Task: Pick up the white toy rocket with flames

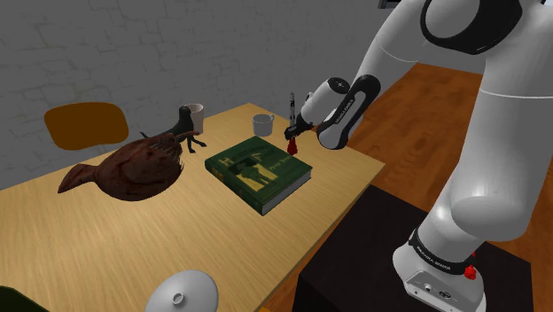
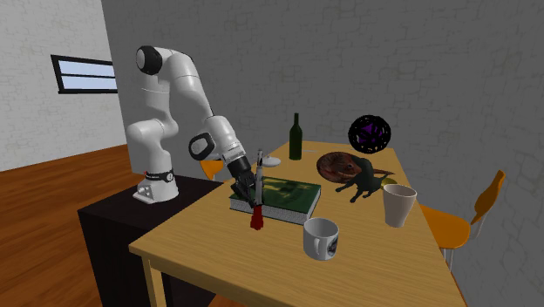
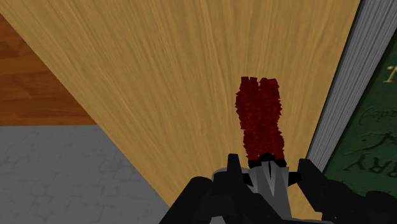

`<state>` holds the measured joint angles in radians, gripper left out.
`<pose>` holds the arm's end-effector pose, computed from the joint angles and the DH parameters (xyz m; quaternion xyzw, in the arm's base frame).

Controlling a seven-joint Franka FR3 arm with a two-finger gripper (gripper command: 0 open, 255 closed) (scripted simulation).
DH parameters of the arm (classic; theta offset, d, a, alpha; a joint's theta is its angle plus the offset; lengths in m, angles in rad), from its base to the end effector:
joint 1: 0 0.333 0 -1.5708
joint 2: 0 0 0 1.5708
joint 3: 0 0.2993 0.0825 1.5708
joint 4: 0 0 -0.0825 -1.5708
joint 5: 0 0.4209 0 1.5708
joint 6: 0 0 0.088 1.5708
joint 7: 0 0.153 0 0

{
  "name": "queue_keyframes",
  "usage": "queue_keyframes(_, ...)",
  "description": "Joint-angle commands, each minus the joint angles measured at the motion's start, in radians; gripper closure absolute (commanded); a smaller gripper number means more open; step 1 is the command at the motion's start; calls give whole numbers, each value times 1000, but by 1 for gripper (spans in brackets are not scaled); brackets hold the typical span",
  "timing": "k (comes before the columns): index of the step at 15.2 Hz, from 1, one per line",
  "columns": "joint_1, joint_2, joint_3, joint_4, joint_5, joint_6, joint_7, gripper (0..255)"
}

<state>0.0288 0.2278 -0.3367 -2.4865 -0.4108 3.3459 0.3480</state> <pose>0.5378 -0.1287 0.1852 0.9470 -0.0922 0.3034 0.0513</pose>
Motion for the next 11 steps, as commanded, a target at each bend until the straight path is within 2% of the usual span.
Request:
queue_keyframes(1, 1, 1, 0, 0, 0, 0, 0, 255)
queue_keyframes(3, -3, 3, 3, 1, -1, 1, 1, 255)
queue_keyframes(6, -41, -44, 40, -1, -18, -43, 4, 255)
queue_keyframes(8, -82, -74, 82, -1, -25, -73, 3, 255)
queue_keyframes(11, -174, -118, 181, -2, -7, -117, -22, 255)
